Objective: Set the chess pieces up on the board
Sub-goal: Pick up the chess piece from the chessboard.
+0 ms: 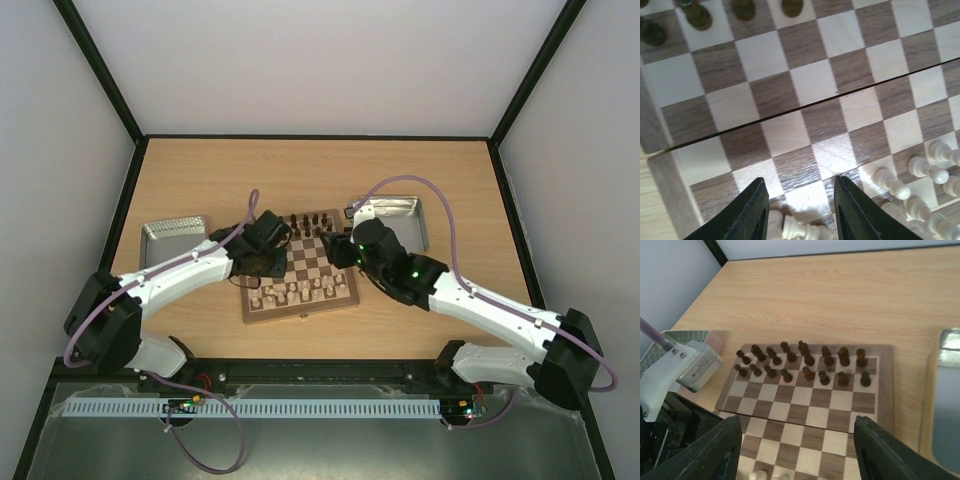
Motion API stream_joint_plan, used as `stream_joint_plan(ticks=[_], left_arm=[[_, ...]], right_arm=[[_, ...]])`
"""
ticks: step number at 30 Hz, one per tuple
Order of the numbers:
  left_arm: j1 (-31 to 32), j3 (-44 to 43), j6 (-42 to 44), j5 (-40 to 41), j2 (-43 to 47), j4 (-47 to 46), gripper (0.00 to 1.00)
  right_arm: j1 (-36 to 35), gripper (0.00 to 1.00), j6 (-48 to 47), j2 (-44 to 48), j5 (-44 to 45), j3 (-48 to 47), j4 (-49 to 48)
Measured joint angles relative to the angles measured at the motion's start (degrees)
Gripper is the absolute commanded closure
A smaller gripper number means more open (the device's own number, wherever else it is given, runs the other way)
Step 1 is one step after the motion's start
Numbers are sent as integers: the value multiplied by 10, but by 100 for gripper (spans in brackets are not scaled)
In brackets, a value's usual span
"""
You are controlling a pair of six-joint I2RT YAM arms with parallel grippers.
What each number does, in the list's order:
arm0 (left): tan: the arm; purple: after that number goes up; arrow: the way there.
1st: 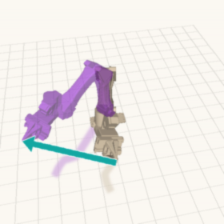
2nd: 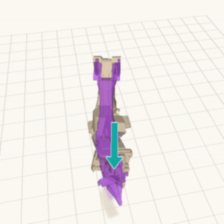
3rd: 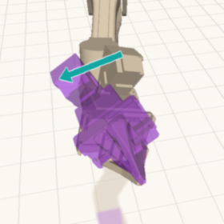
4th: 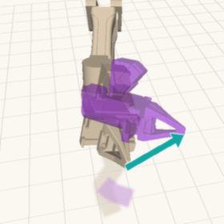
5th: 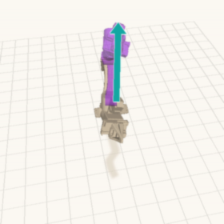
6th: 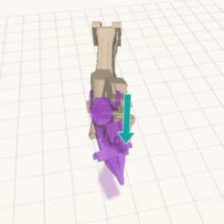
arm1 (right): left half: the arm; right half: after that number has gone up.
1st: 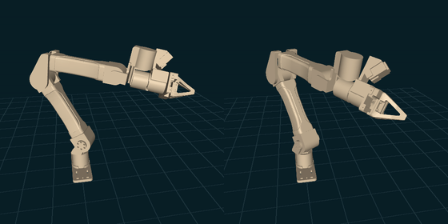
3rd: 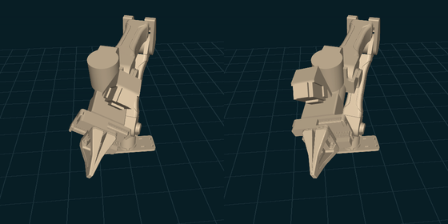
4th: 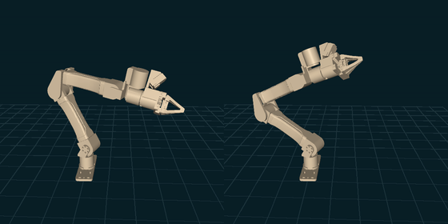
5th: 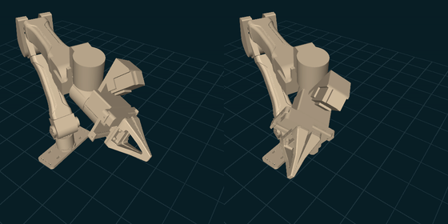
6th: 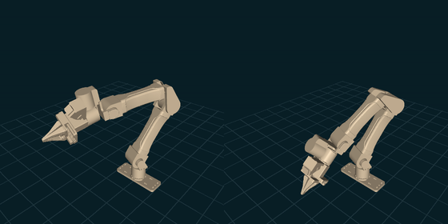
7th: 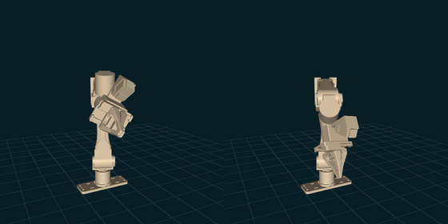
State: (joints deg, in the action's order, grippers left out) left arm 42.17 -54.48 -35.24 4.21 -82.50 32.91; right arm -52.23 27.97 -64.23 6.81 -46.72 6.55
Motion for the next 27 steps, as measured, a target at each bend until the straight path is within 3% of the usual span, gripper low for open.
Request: stream_joint_plan(ticks=[11, 22, 27], left_arm=[[-9, 46, 3, -32, 18, 26, 68], [-9, 58, 7, -35, 18, 28, 70], [-9, 59, 8, -38, 18, 28, 76]], right_arm=[[0, 44, 38, -70, -78, -26, 24], [0, 44, 47, -72, -95, -26, 24], [0, 45, 50, -74, -95, -26, 24]])
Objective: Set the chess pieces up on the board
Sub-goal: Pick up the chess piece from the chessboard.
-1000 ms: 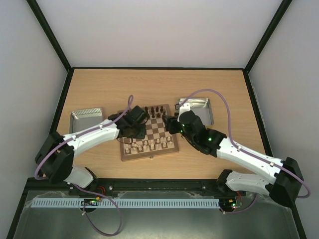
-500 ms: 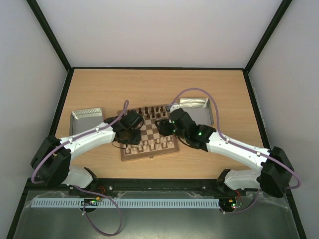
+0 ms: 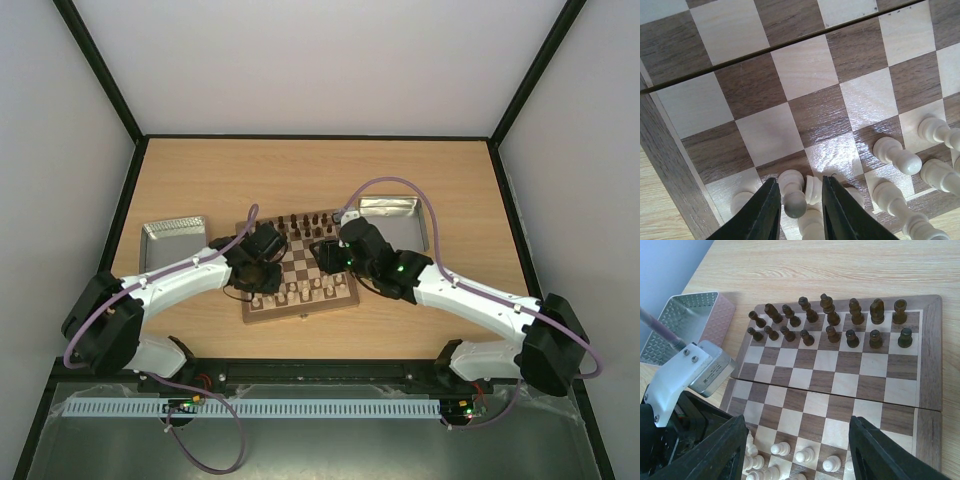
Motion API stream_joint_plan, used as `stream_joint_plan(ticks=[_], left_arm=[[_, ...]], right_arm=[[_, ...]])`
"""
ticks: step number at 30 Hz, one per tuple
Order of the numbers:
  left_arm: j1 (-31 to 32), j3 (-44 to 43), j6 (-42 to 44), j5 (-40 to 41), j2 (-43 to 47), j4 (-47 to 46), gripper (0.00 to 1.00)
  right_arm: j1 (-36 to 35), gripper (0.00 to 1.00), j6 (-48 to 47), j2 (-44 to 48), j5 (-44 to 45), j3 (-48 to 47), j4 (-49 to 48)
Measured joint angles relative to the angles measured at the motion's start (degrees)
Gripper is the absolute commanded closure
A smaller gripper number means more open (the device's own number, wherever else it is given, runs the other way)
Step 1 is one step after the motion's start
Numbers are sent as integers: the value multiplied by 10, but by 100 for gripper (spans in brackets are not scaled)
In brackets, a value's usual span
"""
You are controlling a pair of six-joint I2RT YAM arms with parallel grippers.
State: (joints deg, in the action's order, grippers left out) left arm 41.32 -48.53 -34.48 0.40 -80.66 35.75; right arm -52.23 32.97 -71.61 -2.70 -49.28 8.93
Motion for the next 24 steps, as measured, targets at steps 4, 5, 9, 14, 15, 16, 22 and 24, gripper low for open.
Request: stream_joint_plan(ticks=[4, 5, 9, 14, 15, 16, 22, 24], left_arm=[[0, 0, 0, 0, -2, 0, 77], [0, 0, 0, 0, -4, 0, 78], [0, 0, 0, 3, -11, 2, 77], [0, 0, 0, 3, -13, 8, 86], [0, 0, 1, 3, -13, 9, 88], [0, 0, 1, 3, -13, 9, 89], [0, 0, 4, 5, -13, 7, 93], [0, -1, 3, 7, -13, 7, 94]], right_arm=[[0, 46, 1, -2, 0, 0, 0], [0, 46, 1, -2, 0, 0, 0], [0, 46, 2, -2, 0, 0, 0], [0, 47, 3, -5, 0, 0, 0], [0, 47, 3, -6, 0, 0, 0], [0, 47, 3, -6, 0, 0, 0], [0, 47, 3, -6, 0, 0, 0], [0, 46, 3, -6, -1, 0, 0]])
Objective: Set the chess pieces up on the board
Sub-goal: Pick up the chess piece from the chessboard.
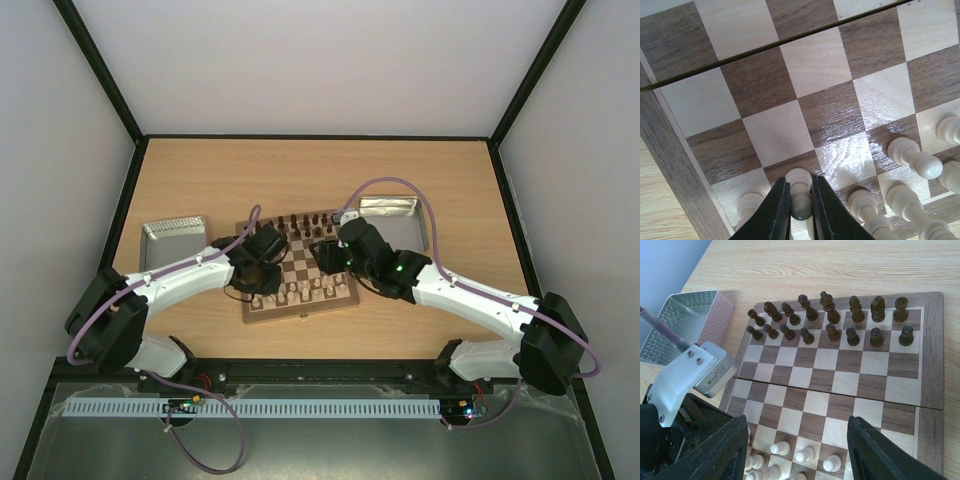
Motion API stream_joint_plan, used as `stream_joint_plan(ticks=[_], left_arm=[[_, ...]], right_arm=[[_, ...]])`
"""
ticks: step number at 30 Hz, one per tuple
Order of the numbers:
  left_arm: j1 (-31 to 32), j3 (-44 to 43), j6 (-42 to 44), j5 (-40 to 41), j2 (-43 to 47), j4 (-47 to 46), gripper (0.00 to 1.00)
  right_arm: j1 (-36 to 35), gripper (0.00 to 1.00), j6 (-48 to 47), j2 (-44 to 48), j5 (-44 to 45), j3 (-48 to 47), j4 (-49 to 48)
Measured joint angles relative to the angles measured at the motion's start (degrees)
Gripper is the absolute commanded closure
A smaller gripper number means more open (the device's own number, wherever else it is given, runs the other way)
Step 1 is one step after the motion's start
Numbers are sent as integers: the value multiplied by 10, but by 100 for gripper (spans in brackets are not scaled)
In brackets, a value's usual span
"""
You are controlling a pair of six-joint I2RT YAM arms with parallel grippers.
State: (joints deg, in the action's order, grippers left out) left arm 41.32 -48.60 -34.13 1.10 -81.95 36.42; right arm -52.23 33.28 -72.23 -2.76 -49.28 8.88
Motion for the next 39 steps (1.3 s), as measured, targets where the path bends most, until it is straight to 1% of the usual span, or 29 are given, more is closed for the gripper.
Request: stream_joint_plan(ticks=[8, 18, 25, 28, 34, 39], left_arm=[[-23, -3, 0, 7, 0, -12, 94], [-54, -33, -3, 5, 5, -23, 94], [-69, -58, -18, -3, 49, -25, 94], [-76, -61, -31, -9, 82, -27, 93], [-82, -76, -59, -27, 130, -30, 92], [-82, -89, -66, -27, 140, -35, 92]], right_arm=[[0, 46, 9, 0, -28, 0, -12], [0, 44, 51, -20, -96, 6, -74], [0, 44, 83, -35, -138, 43, -128], [-1, 41, 90, -37, -155, 54, -154], [-32, 40, 60, -49, -157, 59, -209], [-41, 41, 48, -82, -118, 55, -215]])
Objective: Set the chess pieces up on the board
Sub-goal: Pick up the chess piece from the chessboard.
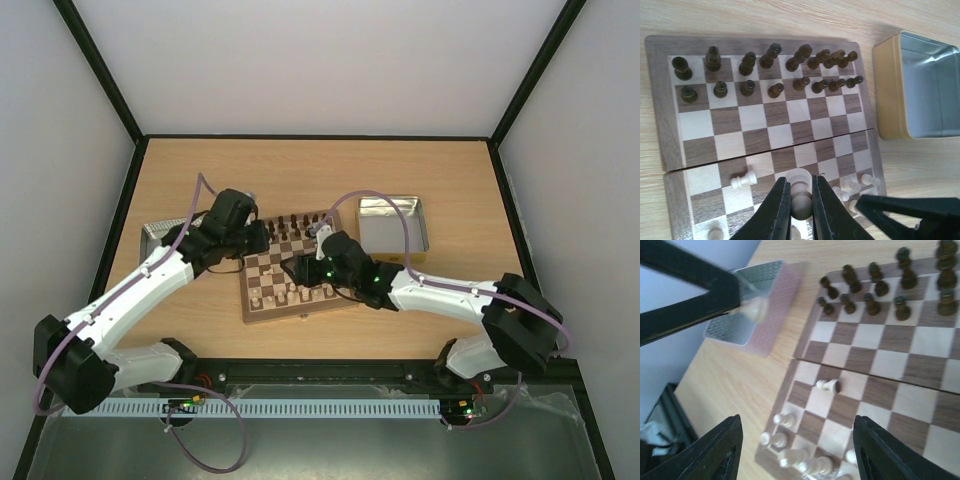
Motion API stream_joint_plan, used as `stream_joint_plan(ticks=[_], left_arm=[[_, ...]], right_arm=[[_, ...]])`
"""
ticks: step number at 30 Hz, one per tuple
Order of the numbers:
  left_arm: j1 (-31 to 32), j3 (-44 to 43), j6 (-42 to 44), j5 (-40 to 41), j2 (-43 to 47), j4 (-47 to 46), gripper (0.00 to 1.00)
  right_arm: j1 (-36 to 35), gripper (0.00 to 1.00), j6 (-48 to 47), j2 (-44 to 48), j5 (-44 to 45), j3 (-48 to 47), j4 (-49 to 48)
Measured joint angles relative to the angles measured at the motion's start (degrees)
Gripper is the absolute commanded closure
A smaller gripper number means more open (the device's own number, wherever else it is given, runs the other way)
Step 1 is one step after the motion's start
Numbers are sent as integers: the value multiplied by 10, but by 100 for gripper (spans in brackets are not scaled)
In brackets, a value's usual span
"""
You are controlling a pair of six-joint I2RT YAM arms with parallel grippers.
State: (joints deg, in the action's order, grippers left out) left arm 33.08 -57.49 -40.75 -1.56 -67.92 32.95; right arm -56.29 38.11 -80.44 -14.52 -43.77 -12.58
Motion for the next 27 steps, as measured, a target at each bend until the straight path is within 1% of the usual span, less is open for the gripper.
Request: stream_joint_plan(ticks=[5, 9, 14, 20, 27], left_arm=[[0, 2, 5, 21, -12, 19, 91], [-4, 27, 7, 41, -23, 31, 91], [-26, 62, 7, 49, -23, 38, 91], [-54, 85, 7, 49, -9, 38, 91], [-89, 104, 7, 46, 21, 33, 91]], right_arm=[[0, 45, 7, -30, 50, -22, 21], [0, 50, 1, -74, 54, -74, 69], [0, 53, -57, -154, 26, -183, 164], [-1, 63, -134, -216, -18, -273, 277], [-12, 63, -187, -295, -49, -361, 384]])
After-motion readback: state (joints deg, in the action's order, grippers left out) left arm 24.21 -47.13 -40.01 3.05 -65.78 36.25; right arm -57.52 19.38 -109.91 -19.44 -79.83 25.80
